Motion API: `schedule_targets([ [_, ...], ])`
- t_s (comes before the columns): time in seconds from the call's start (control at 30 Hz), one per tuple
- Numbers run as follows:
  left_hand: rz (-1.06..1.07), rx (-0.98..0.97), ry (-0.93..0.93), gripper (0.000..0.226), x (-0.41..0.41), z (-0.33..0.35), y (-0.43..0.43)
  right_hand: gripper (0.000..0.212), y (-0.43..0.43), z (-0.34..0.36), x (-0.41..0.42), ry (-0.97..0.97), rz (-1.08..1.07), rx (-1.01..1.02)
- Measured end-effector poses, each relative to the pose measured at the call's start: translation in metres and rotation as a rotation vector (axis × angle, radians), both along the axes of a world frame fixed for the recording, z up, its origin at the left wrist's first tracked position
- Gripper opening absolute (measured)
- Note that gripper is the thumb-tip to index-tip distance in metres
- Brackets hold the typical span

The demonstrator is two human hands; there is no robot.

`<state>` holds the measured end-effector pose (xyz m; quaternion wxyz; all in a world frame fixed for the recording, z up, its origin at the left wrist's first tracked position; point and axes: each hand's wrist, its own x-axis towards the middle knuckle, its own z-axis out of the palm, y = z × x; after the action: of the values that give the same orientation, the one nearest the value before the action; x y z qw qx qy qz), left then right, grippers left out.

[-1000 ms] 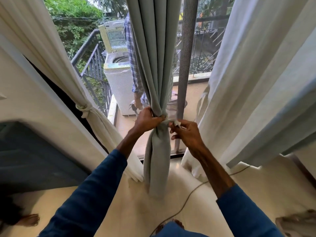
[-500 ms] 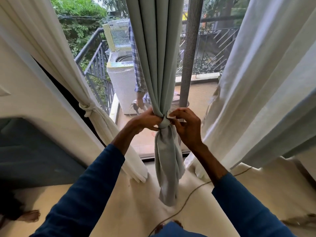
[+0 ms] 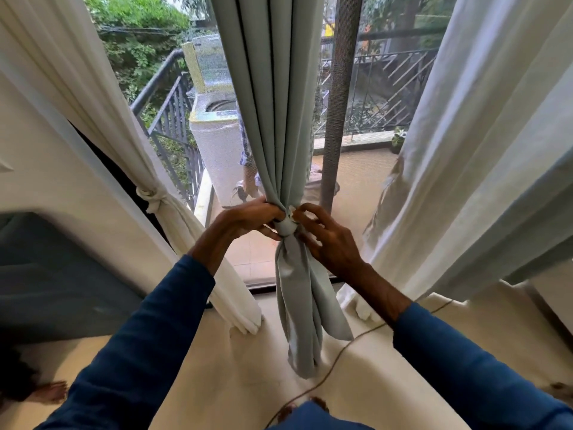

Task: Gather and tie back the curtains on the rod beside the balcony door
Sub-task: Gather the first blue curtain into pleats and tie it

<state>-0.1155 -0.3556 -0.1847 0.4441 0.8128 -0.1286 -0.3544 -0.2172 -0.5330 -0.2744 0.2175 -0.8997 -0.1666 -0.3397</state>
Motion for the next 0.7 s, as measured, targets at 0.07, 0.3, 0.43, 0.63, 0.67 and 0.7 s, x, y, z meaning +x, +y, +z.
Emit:
schedule_targets([
  [0.07,-0.012,0.009,0.013,0.028,-0.003,0.003,-0.002,0.032,0.001,0.006,0.003,-0.029,-0.034,-0.048],
  [0.3,-0.016,0.028,-0.022,0.031,-0.006,0.009,0.002,0.031,0.002,0.027,0.007,0.034,-0.040,-0.202],
  [0.43,-0.003,0.004,-0.083,0.032,-0.007,0.010,0.004,0.035,0.002,0.028,0.009,0.187,-0.066,-0.258],
  [0.63,-0.050,0.006,-0.149,0.029,-0.015,0.011,0.003,0.025,0.004,0.038,0.008,0.517,0.042,-0.224],
  [0.67,-0.041,0.002,-0.154,0.030,-0.015,0.011,0.002,0.026,0.005,0.038,0.007,0.509,0.028,-0.252],
  [0.7,-0.028,-0.002,-0.156,0.030,-0.016,0.011,0.001,0.028,0.006,0.038,0.007,0.487,-0.009,-0.283],
])
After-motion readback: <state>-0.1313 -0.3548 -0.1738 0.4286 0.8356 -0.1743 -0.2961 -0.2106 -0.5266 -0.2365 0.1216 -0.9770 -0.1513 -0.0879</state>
